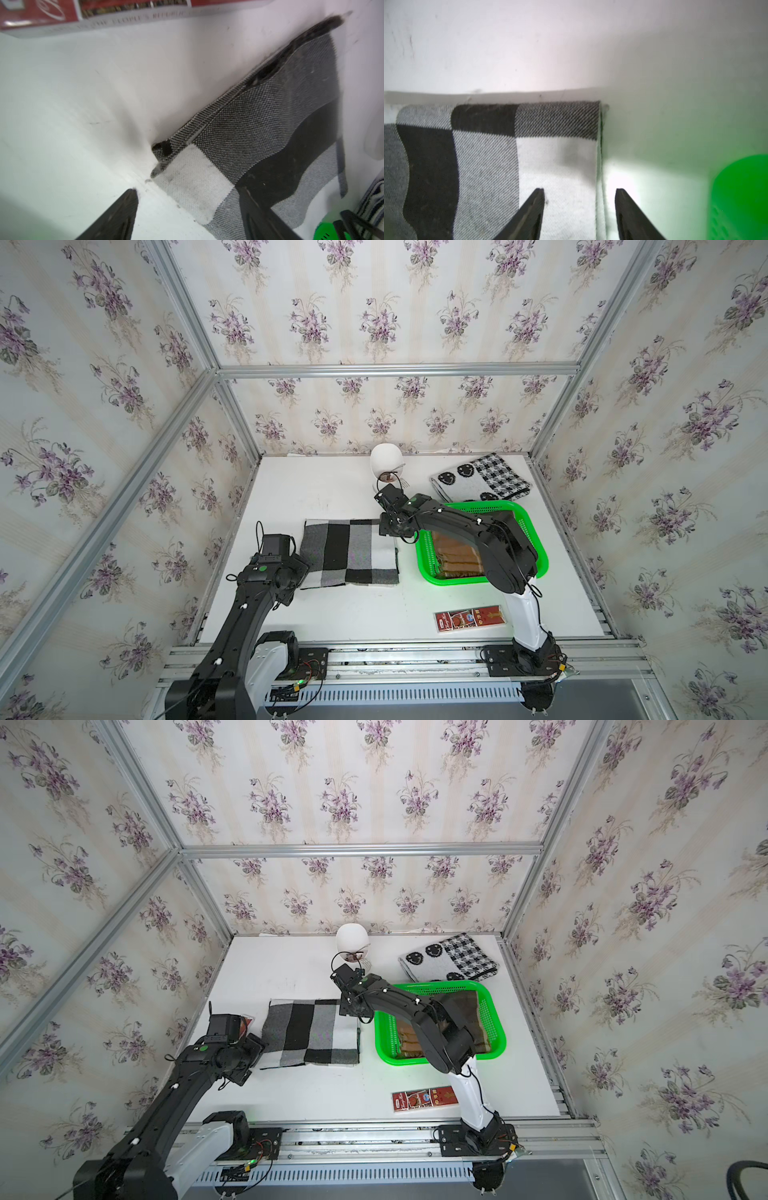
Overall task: Put the folded scarf in the basket
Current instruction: Adjust the basket at the center of the board, then pick up the scarf at the center of the board.
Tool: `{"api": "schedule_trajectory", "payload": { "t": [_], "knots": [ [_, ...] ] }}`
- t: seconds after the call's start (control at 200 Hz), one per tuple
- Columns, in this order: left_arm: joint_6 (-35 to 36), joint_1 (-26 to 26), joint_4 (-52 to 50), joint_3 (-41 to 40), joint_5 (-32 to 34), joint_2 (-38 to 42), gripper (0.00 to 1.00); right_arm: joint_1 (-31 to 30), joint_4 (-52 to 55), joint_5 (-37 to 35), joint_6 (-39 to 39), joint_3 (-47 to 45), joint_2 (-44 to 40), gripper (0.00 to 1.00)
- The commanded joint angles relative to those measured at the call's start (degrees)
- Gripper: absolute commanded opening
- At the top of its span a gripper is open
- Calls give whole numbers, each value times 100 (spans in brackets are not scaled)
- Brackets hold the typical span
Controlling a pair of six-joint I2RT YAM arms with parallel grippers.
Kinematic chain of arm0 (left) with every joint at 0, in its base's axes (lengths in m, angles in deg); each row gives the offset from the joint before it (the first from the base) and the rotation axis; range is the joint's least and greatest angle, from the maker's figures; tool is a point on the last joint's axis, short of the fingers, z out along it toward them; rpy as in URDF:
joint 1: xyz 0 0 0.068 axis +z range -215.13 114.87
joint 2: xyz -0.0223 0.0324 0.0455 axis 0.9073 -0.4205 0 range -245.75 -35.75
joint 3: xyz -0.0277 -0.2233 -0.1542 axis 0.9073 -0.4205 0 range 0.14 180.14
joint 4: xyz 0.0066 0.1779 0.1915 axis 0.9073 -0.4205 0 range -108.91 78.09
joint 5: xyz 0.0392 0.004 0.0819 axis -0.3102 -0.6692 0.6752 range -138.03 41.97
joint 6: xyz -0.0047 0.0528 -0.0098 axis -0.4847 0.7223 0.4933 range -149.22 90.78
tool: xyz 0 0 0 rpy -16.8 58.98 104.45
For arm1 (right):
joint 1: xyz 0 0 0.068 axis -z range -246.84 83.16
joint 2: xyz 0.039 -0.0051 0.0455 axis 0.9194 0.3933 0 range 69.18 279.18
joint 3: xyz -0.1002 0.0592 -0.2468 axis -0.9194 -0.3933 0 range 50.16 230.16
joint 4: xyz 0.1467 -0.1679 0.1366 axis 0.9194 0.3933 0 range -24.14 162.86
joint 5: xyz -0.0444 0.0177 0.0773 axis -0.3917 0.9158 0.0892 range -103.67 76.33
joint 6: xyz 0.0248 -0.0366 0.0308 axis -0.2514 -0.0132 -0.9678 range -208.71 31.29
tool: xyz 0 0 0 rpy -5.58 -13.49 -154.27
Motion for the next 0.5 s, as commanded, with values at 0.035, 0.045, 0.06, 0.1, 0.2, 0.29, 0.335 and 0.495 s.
{"api": "schedule_trajectory", "payload": {
  "t": [0.035, 0.045, 0.06, 0.1, 0.2, 0.29, 0.335, 0.495],
  "knots": [
    [299, 208, 534, -16, -550, -499, 78, 100, 405, -57, 317, 547, 374, 60],
    [304, 207, 550, -9, -545, -534, 78, 100, 423, -60, 322, 588, 401, 60],
    [312, 205, 570, -11, -555, -575, 78, 100, 449, -65, 334, 648, 451, 60],
    [337, 218, 627, -7, -546, -676, 78, 100, 454, -80, 369, 736, 534, 60],
    [380, 236, 741, -53, -547, -855, 74, 109, 491, -32, 388, 932, 749, 60],
    [300, 234, 968, -185, -718, -904, 73, 109, 551, -8, 386, 1038, 915, 60],
    [259, 226, 1048, -240, -788, -941, 72, 109, 560, 19, 386, 1031, 965, 59],
    [221, 218, 1351, -358, -894, -1128, 63, 110, 564, 107, 371, 1024, 1122, 51]
  ]
}}
